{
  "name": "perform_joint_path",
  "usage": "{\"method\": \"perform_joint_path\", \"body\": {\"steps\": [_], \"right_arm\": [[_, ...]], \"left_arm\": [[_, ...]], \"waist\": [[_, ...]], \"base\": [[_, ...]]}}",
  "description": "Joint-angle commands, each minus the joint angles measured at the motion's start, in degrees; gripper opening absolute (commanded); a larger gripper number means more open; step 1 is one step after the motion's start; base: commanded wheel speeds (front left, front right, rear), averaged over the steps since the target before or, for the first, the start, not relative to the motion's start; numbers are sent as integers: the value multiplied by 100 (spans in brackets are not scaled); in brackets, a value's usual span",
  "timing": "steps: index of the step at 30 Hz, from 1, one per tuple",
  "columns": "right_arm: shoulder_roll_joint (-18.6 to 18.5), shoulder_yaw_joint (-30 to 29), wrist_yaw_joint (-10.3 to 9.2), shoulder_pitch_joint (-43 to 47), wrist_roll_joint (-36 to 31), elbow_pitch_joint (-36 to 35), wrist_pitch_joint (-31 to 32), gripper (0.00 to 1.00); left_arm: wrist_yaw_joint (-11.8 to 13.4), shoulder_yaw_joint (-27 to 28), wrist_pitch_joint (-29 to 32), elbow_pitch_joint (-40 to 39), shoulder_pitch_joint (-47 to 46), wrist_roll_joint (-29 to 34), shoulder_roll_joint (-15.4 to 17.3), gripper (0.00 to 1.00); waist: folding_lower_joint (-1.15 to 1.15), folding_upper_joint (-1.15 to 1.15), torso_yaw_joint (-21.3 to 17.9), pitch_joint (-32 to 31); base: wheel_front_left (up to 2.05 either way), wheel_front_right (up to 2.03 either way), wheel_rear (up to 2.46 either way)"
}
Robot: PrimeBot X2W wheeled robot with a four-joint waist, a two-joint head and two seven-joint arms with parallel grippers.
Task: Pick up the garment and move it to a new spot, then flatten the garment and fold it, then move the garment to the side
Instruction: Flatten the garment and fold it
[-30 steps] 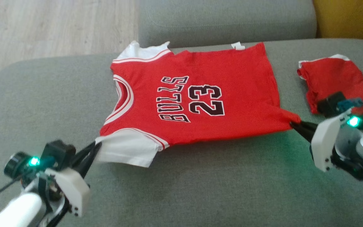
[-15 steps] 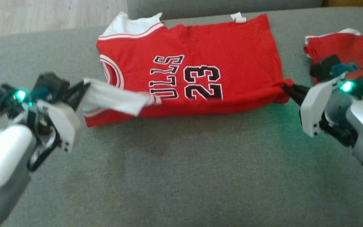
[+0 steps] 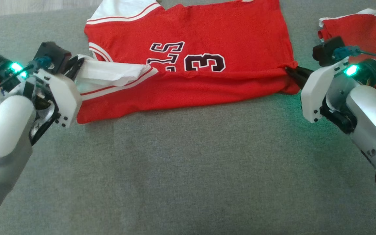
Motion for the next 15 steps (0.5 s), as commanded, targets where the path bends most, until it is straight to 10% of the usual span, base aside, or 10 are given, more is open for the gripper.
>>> {"method": "perform_joint_path", "body": {"steps": [1,12,13,14,15], "right_arm": [[12,32,-5,-162,8,-10,-104,0],[188,246,-5,-553,116,379,-322,0],[209,224,-5,-621,88,445,-425,25],[229,200,-5,-690,36,524,-553,100],[265,156,-5,-741,18,626,-653,100]], "left_arm": [[-23,136,-66,4,-438,34,185,0],[-31,-443,-352,581,-1027,-21,-24,0],[-32,-459,-462,655,-1114,25,-56,65],[-24,-460,-596,733,-1197,72,-103,100],[16,-441,-737,822,-1272,105,-161,100]], "waist": [[0,0,-16,36],[0,0,-82,283],[0,0,-83,309],[0,0,-83,330],[0,0,-81,343]], "base": [[0,0,0],[0,0,0],[0,0,0],[0,0,0],[0,0,0]]}}
